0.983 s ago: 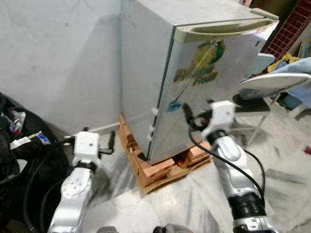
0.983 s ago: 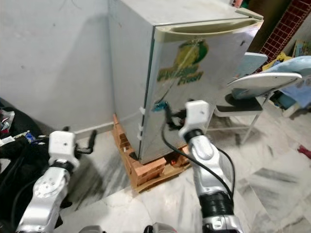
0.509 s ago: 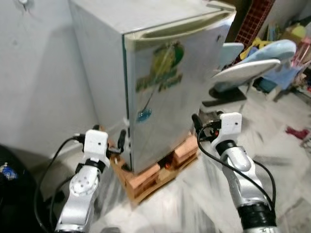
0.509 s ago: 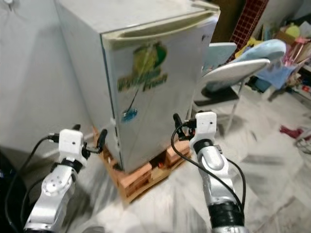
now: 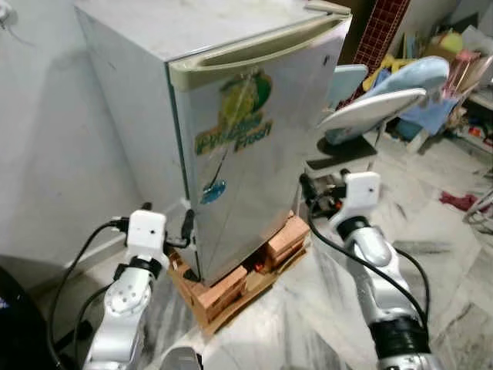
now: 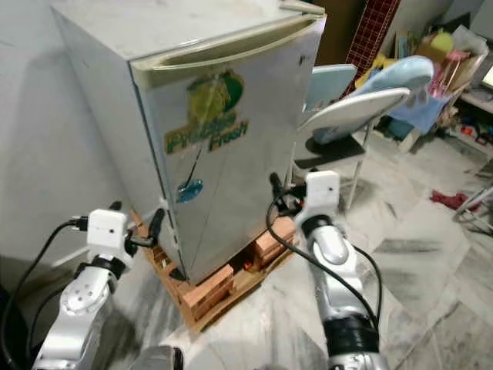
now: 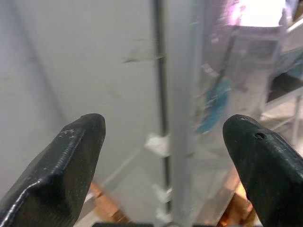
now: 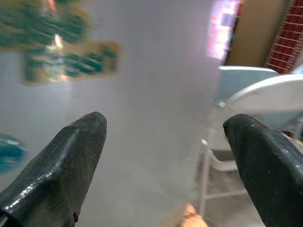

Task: Restocking fridge

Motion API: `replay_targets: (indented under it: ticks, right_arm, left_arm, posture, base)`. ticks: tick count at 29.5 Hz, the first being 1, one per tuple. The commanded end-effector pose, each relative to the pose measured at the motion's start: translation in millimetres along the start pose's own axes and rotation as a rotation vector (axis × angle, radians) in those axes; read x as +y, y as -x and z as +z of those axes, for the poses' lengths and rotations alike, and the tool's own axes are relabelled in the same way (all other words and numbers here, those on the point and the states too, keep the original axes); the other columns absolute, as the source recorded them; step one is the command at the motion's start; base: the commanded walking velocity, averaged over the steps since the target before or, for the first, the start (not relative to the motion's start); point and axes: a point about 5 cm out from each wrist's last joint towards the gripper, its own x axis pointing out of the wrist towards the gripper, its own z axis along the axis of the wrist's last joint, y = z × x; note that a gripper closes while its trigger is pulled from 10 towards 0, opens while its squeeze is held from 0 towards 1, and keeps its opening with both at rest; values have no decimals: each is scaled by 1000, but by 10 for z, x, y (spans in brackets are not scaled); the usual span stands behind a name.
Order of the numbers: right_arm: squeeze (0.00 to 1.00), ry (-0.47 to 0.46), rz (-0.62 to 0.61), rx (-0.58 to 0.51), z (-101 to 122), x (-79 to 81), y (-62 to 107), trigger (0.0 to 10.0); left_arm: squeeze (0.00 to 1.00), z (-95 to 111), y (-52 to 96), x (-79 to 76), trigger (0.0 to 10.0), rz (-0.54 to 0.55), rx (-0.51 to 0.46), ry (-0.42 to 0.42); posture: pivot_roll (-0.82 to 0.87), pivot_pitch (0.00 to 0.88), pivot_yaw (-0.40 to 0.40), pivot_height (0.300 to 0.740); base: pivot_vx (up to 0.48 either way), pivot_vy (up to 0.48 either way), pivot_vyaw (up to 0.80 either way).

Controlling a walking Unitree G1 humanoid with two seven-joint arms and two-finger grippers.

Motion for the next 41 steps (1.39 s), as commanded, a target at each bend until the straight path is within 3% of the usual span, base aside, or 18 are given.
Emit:
replay_targets:
  ticks: [1, 9, 19, 30, 41]
  right_arm:
    - [0, 6, -4, -4, 20, -15, -12, 10000]
    - [0, 3, -10, 2, 7, -17, 18, 10000]
    - [0, 5, -15, 7, -11, -13, 34, 10000]
    - [0, 7, -22, 18, -36, -24, 51, 10000]
    - [0, 5, -31, 31, -50, -31, 42, 10000]
  left_arm:
    - [0, 32, 1, 4, 10000, 6, -8, -3]
    - [0, 9, 35, 94, 10000, 48, 13, 3]
    - [0, -14, 40, 133, 10000, 60, 45, 16]
    - [0, -16, 91, 141, 10000, 56, 53, -4]
    - [0, 10, 97, 159, 10000, 54, 41, -23]
  posture:
    - [125, 9, -56, 740]
    - [122, 19, -50, 740]
    - [123, 28, -46, 740]
    - [129, 44, -40, 740]
    - [134, 45, -38, 740]
  base:
    - [0, 0, 0]
    - [0, 0, -625]
    - [0, 0, 0]
    - [0, 426, 0]
    - [0, 0, -145]
